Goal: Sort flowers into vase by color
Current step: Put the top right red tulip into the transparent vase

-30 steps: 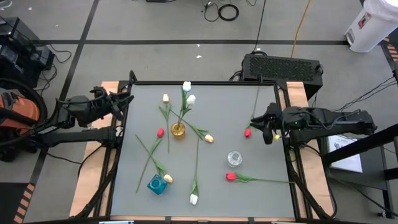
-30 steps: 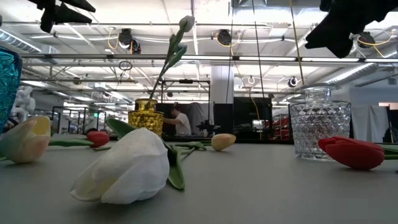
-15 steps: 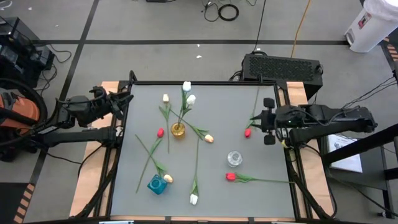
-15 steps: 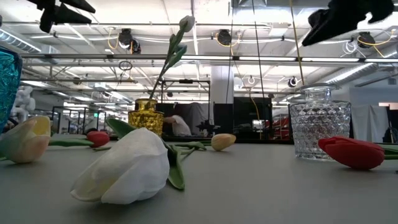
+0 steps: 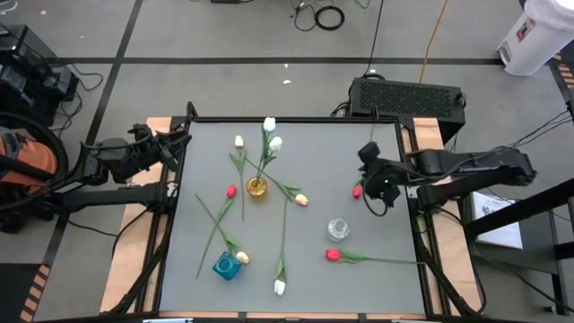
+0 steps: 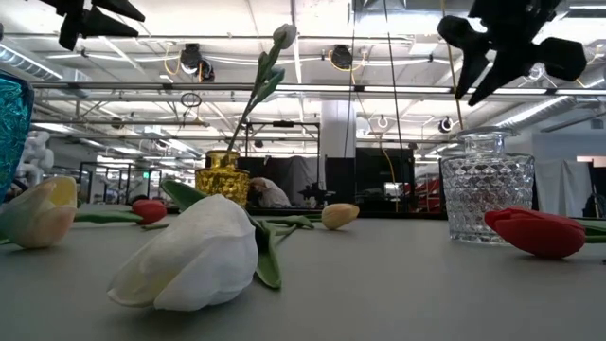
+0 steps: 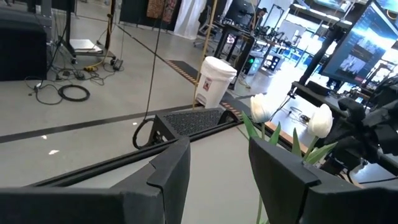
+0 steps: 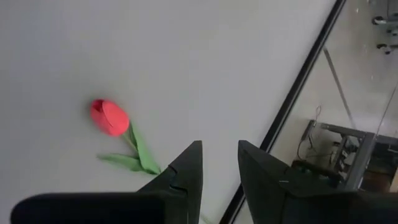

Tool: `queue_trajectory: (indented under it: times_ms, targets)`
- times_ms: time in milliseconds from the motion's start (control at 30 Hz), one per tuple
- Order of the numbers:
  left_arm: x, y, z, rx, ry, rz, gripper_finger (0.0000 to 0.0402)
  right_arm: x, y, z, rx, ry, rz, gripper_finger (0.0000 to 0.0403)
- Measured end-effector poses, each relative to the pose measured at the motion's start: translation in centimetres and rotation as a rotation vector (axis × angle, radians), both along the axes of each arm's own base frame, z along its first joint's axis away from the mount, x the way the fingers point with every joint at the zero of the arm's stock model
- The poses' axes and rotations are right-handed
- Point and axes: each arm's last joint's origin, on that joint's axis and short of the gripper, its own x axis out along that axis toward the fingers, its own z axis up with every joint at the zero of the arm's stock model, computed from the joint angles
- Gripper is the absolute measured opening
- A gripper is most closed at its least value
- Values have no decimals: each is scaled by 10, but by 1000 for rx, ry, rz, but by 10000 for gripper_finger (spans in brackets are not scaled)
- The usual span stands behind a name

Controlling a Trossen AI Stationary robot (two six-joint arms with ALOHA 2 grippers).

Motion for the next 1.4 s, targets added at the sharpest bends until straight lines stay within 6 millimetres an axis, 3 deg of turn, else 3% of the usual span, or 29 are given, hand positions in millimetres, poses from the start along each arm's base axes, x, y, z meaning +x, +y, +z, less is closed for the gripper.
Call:
queue_trajectory:
  times_ms: [433, 767, 1100, 1267, 1400]
  targets:
    - [0, 0, 0, 0, 0, 0, 171, 30, 5, -37, 124, 217, 86, 93]
    - [0, 0, 0, 0, 0, 1, 171, 19, -10, -82, 119, 418, 46, 93]
    - [0, 0, 0, 0, 0, 1, 171, 18, -25, -99, 126, 359, -14, 93]
    - [0, 0, 0, 0, 1, 0, 171, 22, -35, -102, 247, 253, -116, 93]
    - [0, 0, 0, 0, 2, 0, 171, 17, -39, -102, 270, 280, -169, 93]
